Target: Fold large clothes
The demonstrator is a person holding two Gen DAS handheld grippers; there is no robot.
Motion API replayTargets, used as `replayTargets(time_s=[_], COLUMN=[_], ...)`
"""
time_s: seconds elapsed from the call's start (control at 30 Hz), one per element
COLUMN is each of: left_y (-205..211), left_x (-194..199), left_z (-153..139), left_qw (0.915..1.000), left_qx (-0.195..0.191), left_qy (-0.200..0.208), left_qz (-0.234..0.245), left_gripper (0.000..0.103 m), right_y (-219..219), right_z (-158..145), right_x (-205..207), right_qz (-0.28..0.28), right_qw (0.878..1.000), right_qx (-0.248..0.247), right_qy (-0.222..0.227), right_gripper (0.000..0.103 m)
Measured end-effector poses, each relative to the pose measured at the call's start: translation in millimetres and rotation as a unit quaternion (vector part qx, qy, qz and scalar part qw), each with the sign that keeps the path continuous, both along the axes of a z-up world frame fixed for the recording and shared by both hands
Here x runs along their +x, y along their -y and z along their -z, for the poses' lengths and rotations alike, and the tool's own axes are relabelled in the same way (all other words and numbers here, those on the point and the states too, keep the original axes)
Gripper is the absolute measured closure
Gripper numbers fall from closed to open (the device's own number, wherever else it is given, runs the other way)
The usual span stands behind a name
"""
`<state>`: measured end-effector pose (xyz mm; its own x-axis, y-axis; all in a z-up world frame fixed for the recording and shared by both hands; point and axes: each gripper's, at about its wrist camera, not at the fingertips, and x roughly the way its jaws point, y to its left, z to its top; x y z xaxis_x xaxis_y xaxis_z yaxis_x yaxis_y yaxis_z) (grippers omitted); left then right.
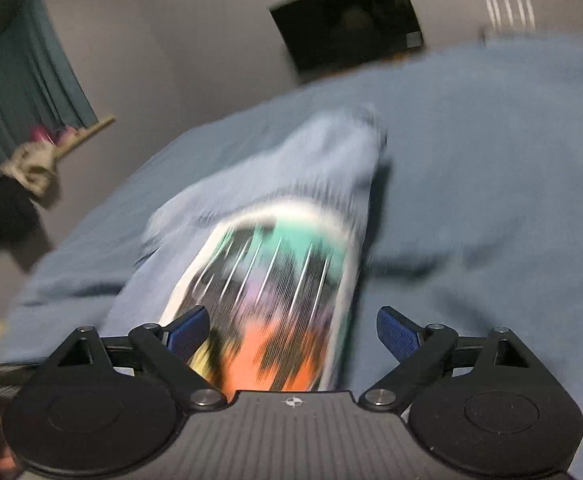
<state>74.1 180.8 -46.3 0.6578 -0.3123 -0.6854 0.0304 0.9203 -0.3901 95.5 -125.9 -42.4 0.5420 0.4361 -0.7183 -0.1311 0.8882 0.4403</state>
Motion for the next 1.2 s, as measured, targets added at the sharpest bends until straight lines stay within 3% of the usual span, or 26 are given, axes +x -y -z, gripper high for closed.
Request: replayTargets(time_s=[0.1,0.2,0.37,0.53,0.77,0.87,0.93,0.97,1.03,1.2], left_y=[-9,-23,-22,-28,-34,-35,-35,-37,-38,-25], left_x=[1,4,6,13,17,16,13,12,12,12], left_z=[4,14,17,25,32,33,33,34,37,36], left_qw=[0.9993,0.9946,0.9945,0.9910,0.9862,0.9848,0.9825,0.9779,0.9710,0.9701], left_qx=[-0.035,-0.092,-0.089,-0.118,-0.150,-0.159,-0.175,-0.200,-0.231,-0.238], left_qy=[-0.015,-0.049,-0.054,-0.062,-0.070,-0.069,-0.064,-0.061,-0.061,-0.039], left_qz=[0.001,-0.002,0.007,0.009,0.004,0.001,0.001,0.007,0.007,0.022], left_gripper=[0.014,0.011,0.011,0.012,0.012,0.012,0.019,0.031,0.032,0.033], right_y=[3,8,15,15,12,6,0,-4,-6,-13], right_z=[17,32,53,81,107,108,99,93,82,43], right_x=[-17,-24,-13,13,51,60,61,57,48,43], right_qz=[0.001,0.008,0.001,-0.029,-0.051,-0.046,-0.042,-0.041,-0.034,-0.055], right_qw=[0.996,0.992,0.982,0.974,0.967,0.969,0.974,0.977,0.981,0.989], right_qx=[0.054,0.078,0.134,0.175,0.216,0.212,0.197,0.189,0.177,0.133], right_qy=[-0.066,-0.096,-0.132,-0.138,-0.123,-0.120,-0.107,-0.093,-0.070,-0.015], right_gripper=[0.010,0.010,0.008,0.000,0.000,0.000,0.000,0.002,0.012,0.029])
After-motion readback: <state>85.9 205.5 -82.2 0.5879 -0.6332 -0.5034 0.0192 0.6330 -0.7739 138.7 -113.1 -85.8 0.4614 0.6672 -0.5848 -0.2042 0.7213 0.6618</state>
